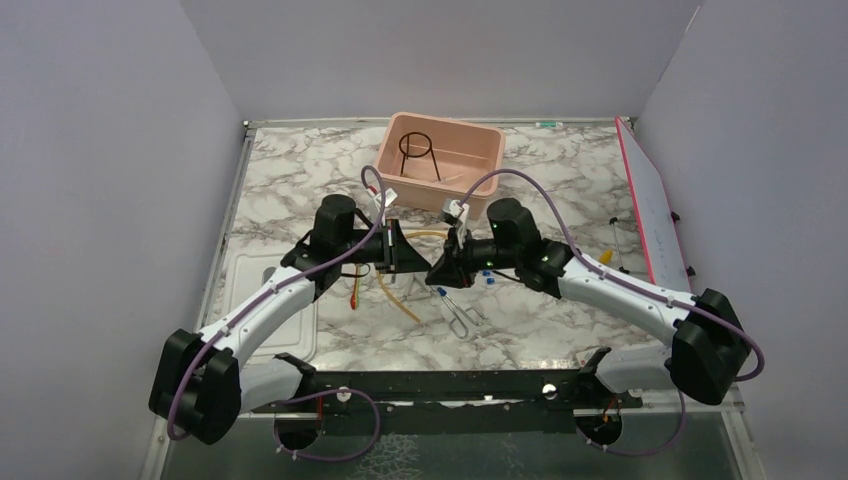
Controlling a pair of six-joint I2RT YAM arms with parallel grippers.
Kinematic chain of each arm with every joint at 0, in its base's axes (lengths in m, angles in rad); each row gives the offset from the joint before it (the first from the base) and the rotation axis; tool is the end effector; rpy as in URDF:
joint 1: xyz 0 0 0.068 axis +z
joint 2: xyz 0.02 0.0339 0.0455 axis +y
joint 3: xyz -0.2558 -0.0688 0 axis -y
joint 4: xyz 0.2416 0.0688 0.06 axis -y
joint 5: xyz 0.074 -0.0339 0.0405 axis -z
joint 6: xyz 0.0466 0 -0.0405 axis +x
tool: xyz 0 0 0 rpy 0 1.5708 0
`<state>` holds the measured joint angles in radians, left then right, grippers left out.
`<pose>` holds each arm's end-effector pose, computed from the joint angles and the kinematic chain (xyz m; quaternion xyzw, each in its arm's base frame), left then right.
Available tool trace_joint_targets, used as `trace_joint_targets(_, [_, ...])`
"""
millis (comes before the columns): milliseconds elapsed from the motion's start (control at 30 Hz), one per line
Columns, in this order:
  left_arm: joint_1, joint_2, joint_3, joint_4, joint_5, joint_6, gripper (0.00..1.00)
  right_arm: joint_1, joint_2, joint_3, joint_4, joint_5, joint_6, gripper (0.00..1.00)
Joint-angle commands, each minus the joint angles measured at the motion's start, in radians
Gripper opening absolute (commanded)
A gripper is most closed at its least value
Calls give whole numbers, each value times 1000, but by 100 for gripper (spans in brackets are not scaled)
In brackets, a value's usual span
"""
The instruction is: Organize the chemistry lab equipment
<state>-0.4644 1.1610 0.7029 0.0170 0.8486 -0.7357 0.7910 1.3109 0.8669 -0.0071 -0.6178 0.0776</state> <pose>0.2133 -0.1460 0.2503 0.1142 0.7925 -0.5625 0.2062 0.1910 0.2316 0.2623 -0.4332 0.7000 0.4466 0.3506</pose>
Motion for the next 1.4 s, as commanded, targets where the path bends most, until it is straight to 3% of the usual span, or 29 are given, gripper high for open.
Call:
trace_joint_targets(0, [-6, -46, -15, 0, -9, 5, 5, 4, -25, -9, 85, 65, 50, 18])
trace_joint_targets(200, [-5, -82, 23, -6, -97, -26, 4, 4, -104, -64, 139, 177, 208, 52])
trace_joint_targets(433, [-5, -141, 50, 148, -109, -156, 4, 4, -334, -264, 325, 391, 638, 61])
trace_joint_targets(600, [-5, -168, 66, 250, -131, -294, 4, 3, -373, -298, 417, 420, 902, 61])
trace_joint_targets(867, [-5, -189, 106, 293, -214, -452, 4, 4, -306, -262, 643, 340, 1105, 55])
trace_joint_targets(967, [-5, -197, 101, 300, -229, -477, 4, 4, -297, -256, 701, 353, 1144, 47])
trace_joint_targets(1200, [-5, -212, 84, 305, -240, -489, 4, 4, -281, -224, 683, 403, 1168, 42])
trace_joint_targets(1367, [-5, -212, 68, 307, -247, -488, 5, 3, -277, -217, 675, 411, 1162, 25])
